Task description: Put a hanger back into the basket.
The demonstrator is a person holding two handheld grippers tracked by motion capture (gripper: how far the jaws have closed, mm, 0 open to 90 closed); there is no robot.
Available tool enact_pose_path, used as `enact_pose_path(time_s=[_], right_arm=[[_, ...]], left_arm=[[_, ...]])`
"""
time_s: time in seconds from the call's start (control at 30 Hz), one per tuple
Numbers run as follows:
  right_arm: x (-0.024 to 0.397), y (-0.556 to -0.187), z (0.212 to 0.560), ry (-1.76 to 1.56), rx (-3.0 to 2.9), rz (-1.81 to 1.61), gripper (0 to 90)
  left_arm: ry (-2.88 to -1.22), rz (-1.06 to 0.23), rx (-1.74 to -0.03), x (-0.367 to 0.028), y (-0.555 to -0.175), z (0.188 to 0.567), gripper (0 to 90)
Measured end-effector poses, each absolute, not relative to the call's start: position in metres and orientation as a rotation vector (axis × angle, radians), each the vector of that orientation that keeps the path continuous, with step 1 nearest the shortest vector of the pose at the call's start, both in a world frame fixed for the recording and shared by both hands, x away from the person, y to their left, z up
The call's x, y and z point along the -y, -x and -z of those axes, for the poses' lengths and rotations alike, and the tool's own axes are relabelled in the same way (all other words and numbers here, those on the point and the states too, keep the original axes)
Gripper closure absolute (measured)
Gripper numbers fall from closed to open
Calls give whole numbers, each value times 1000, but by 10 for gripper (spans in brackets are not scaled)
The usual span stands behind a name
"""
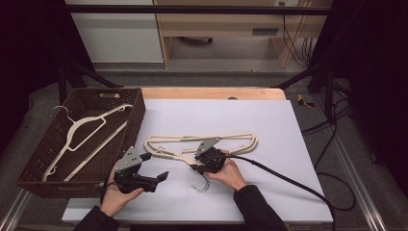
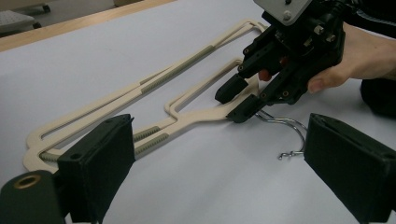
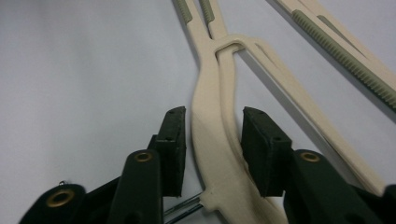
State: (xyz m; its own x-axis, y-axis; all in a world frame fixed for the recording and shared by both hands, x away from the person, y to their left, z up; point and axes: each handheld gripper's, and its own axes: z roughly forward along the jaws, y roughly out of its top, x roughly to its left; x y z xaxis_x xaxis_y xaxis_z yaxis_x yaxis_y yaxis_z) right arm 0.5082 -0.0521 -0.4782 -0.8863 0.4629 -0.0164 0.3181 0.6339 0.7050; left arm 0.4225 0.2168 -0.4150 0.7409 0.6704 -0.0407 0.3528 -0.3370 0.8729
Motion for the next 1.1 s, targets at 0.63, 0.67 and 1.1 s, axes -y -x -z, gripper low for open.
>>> enact_pose_path(time_s=[0.63, 0.67, 1.1], right_arm=[[57, -512, 471, -649, -2701, -1111, 715], [58, -512, 469, -638, -2710, -1113, 715], [58, -514, 472, -685, -2732, -1124, 714]], left_arm=[[-1977, -393, -779, -214, -425, 421, 87], [-1980, -392, -778, -214, -425, 421, 87], [-2000, -372, -778, -211, -426, 426, 87]])
